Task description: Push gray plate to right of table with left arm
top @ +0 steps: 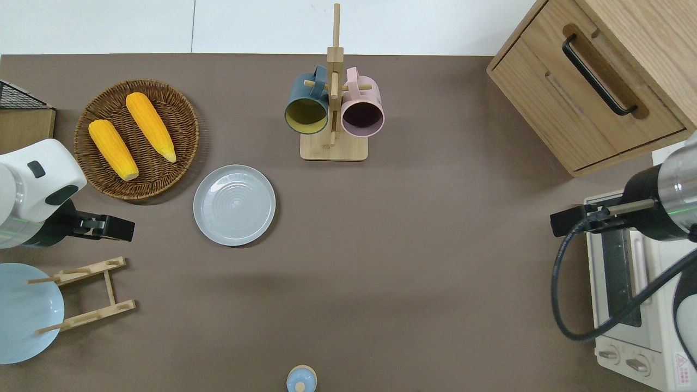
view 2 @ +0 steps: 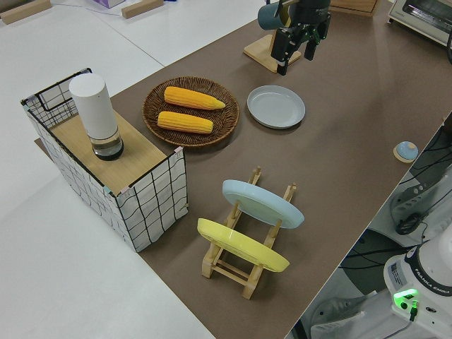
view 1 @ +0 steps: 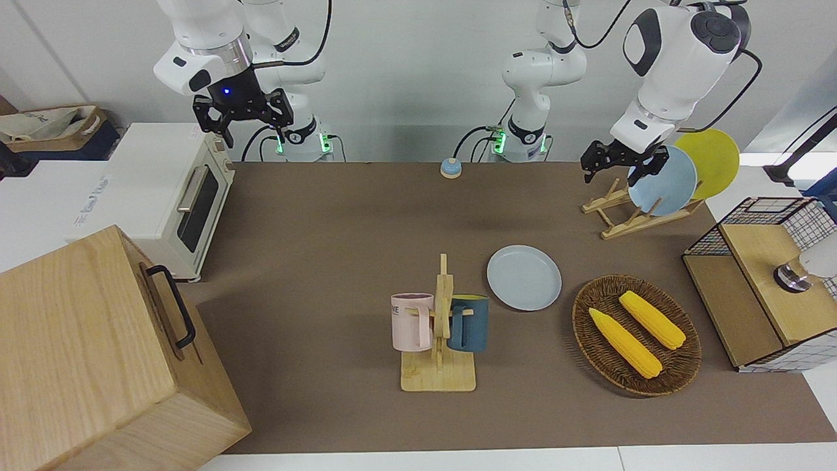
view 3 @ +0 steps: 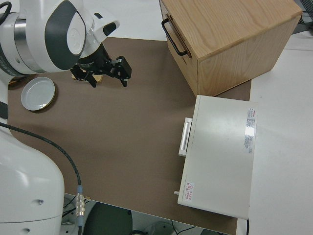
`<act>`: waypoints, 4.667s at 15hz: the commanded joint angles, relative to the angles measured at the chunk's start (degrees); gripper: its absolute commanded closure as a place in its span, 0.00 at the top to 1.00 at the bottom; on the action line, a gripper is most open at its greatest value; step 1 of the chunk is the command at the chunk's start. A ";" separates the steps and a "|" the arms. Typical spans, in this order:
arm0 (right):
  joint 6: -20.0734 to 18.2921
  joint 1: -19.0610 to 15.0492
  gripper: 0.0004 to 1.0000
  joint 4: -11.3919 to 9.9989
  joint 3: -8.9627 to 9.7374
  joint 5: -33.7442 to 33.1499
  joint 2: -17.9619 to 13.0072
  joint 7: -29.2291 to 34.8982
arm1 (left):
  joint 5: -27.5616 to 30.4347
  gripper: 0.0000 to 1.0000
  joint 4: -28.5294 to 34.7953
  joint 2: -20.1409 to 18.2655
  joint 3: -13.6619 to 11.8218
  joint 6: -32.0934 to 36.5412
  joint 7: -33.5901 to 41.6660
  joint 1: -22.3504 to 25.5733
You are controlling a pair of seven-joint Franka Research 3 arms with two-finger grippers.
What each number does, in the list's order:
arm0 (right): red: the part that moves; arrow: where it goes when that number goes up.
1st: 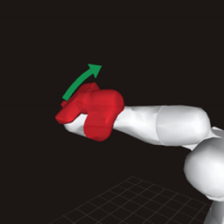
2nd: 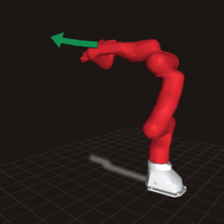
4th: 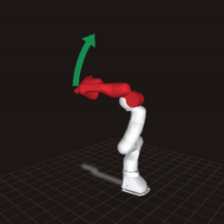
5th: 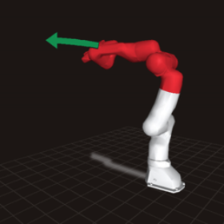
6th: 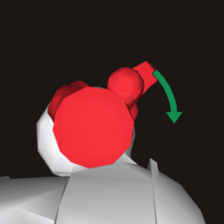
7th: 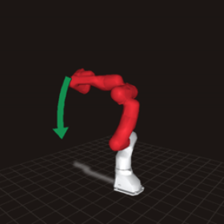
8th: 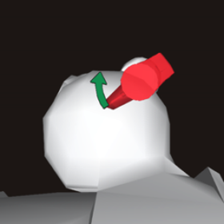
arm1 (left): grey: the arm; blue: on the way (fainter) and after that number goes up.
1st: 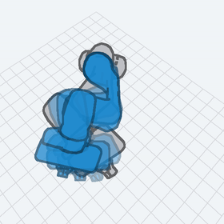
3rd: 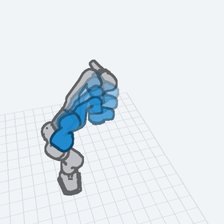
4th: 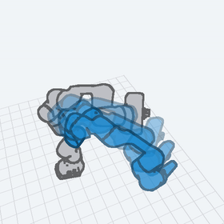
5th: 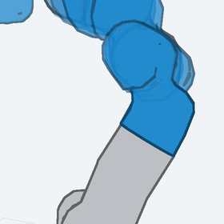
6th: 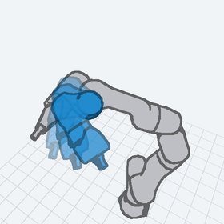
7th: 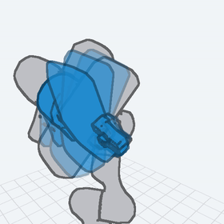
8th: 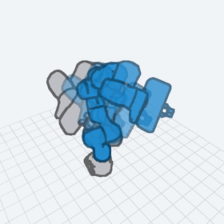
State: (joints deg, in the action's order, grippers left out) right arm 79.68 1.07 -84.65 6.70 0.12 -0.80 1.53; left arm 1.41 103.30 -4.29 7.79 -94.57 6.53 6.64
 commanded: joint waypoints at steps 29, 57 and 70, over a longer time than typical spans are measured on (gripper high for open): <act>-0.85 -1.16 0.98 0.46 0.86 0.59 -0.17 0.05 | 2.11 0.99 20.16 3.42 1.00 -27.32 -30.87 -3.39; -0.85 -1.16 0.98 0.46 0.86 0.59 -0.17 0.05 | -6.40 0.96 37.85 5.79 3.29 -60.91 -54.68 -4.00; -0.85 -1.16 0.98 0.46 0.86 0.59 -0.17 0.05 | -8.88 0.00 37.68 8.42 3.29 -62.58 -56.18 -4.35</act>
State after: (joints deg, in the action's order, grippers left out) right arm 79.68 1.07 -84.65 6.70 0.12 -0.80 1.53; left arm -5.78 140.26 3.82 11.51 -155.83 -47.88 3.12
